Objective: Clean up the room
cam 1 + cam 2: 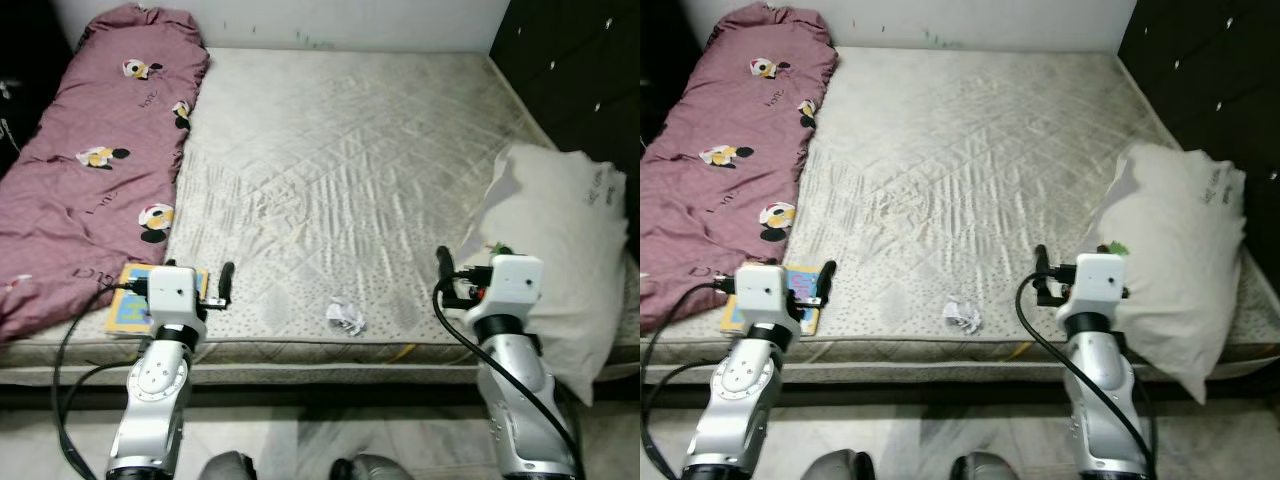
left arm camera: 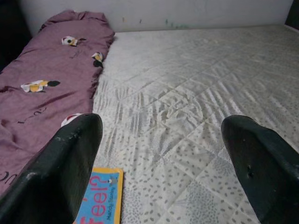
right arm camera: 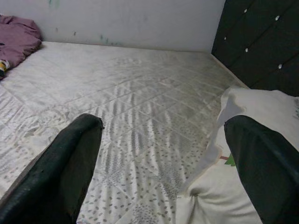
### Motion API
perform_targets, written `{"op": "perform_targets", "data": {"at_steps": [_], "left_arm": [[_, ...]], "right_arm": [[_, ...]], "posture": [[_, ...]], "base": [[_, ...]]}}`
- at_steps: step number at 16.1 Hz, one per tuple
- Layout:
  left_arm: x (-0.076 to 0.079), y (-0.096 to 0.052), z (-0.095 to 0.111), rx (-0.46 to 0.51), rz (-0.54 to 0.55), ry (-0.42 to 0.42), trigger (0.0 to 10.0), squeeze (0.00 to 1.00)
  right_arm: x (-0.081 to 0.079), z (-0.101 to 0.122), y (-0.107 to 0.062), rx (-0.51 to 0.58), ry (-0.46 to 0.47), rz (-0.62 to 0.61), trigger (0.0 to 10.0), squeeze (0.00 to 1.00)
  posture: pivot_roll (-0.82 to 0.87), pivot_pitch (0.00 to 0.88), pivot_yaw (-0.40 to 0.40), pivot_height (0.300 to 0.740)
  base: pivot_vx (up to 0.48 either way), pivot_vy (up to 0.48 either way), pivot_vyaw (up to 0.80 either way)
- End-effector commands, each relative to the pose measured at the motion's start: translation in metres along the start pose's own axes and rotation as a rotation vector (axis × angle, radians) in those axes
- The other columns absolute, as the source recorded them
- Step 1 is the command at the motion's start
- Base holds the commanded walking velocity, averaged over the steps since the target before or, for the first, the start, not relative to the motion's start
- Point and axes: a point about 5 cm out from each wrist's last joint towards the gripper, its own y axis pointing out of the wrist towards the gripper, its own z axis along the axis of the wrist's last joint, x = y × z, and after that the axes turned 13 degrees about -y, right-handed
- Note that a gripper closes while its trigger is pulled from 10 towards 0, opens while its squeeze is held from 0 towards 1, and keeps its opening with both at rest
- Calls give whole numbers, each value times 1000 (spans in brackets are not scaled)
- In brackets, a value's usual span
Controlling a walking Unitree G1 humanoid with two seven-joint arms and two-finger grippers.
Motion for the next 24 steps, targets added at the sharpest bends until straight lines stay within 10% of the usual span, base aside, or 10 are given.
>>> {"op": "perform_targets", "data": {"at_steps": [1,24], "left_arm": [[1,1,5,17,3,10,10000,0],[14,-1,18,14,-61,-8,10000,0]], "right_arm": [[1,-6,-2,-32,8,0,10000,0],[-5,-3,5,-14,13,9,10000,0]], "posture": [[-36,74,-65,740],[-10,144,-56,740]], "base": [[0,0,-800],[0,0,-90]]}}
